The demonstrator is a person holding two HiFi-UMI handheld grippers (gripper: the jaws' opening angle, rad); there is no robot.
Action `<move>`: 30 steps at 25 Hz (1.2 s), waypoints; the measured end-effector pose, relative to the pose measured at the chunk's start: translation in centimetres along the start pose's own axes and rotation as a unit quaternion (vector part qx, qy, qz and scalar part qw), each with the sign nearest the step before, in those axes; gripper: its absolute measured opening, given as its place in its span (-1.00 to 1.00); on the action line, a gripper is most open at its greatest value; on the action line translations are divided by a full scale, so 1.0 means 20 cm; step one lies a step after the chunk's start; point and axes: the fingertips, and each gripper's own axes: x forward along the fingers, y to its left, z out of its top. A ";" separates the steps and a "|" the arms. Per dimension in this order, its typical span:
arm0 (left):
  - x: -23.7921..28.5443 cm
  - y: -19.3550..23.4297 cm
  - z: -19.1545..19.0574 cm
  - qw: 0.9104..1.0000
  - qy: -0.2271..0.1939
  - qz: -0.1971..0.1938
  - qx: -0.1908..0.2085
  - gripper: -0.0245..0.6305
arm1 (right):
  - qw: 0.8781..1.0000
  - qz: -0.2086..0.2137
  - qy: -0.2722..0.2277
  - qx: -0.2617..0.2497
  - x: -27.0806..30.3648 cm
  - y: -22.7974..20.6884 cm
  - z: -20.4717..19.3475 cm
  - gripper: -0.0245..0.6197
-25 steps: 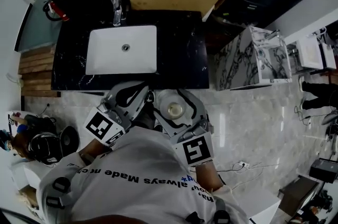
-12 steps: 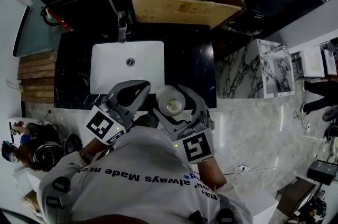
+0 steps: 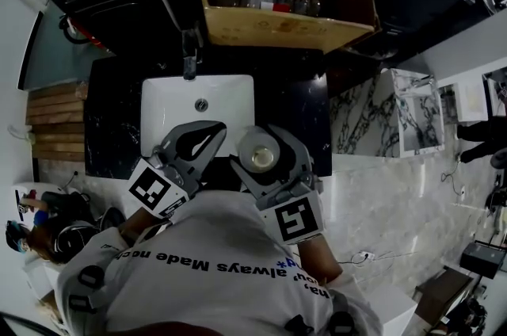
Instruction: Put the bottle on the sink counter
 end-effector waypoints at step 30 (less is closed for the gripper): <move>0.43 -0.01 0.01 0.999 0.007 0.034 -0.007 -0.92 | 0.999 0.037 0.006 -0.010 -0.08 -0.42 -0.13 0.10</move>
